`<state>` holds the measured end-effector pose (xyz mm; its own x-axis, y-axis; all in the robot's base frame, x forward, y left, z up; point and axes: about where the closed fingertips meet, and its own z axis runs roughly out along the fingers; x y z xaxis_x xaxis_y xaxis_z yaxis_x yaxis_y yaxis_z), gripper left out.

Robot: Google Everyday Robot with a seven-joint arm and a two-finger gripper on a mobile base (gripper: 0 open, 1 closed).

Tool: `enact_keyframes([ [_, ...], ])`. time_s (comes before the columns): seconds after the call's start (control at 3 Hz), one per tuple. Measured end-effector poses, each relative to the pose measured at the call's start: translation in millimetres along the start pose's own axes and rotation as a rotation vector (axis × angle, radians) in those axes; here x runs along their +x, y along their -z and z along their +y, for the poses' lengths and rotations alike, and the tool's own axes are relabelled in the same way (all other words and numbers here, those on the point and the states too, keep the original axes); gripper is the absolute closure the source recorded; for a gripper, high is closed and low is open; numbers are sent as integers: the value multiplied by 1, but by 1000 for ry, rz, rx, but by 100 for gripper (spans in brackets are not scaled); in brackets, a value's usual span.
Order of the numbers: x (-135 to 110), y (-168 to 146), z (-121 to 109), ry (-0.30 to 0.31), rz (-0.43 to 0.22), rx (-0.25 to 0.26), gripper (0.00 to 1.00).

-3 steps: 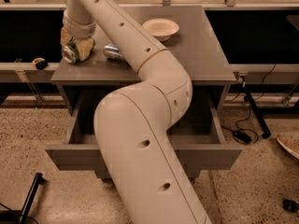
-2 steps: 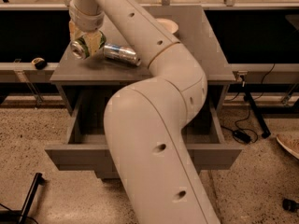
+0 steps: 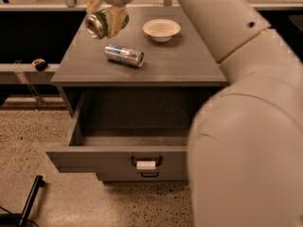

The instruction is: Place green can into top drawer

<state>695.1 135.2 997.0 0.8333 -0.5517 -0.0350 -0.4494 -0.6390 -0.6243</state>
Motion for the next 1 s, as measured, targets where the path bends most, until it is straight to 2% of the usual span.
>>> enact_keyframes([
  [0.33, -6, 44, 44, -140, 8, 13, 100],
  [0.67, -20, 60, 109, -384, -21, -45, 100],
  [1.0, -24, 53, 187, -647, -42, -127, 100],
])
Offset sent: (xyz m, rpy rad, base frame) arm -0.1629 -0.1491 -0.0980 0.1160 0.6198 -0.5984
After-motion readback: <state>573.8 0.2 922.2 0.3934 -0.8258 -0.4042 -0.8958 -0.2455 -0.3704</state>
